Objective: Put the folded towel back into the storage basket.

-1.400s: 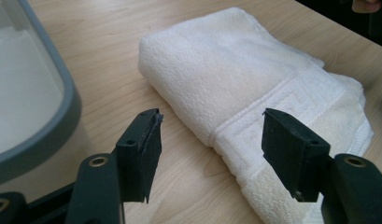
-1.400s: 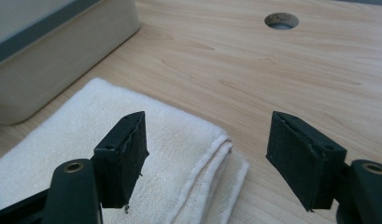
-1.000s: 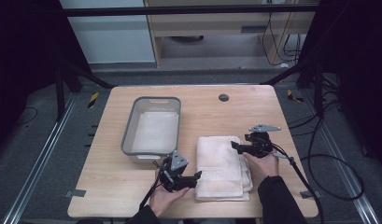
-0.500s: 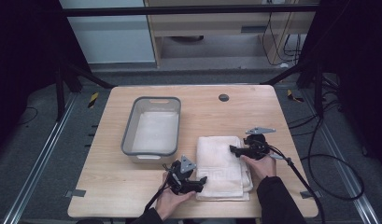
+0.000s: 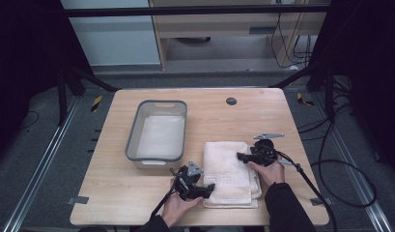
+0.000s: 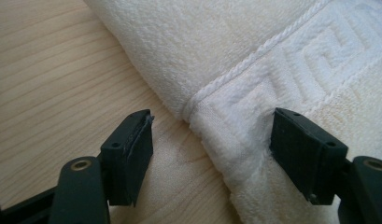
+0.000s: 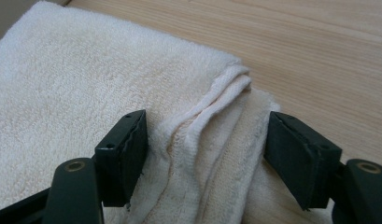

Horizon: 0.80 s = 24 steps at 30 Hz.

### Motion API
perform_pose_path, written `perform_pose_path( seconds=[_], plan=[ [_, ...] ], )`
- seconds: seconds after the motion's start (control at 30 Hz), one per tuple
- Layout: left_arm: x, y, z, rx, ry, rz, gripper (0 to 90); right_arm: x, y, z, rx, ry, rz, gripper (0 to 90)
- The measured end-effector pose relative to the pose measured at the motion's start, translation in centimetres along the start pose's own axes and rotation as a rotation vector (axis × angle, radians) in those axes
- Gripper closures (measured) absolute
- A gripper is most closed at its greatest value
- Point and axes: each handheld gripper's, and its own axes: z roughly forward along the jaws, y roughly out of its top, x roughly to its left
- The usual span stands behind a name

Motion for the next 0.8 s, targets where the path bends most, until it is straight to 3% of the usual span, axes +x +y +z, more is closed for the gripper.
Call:
perform_pose_path(
  seconds=[0.17,0.4,0.43,0.7,0.8],
  plan=[
    [0.12,0.18,0.19,0.016,-0.016,-0.011,29.5,-0.12,-0.09,0.20,0.017,0.034,0.039,35.7],
    [0.00,0.37,0.22,0.033,-0.065,-0.004,44.7,-0.21,-0.04,0.22,0.029,0.073,0.062,46.5],
    [0.02,0.39,0.22,0.034,-0.071,-0.005,46.1,-0.19,-0.02,0.23,0.035,0.093,0.081,51.6],
    [0.35,0.49,0.30,0.053,-0.152,-0.067,61.5,-0.03,0.09,0.09,0.039,0.118,0.102,64.2],
    [0.28,0.50,0.23,0.052,-0.155,-0.061,65.6,0.14,0.19,0.02,0.036,0.117,0.099,66.4]
  ],
)
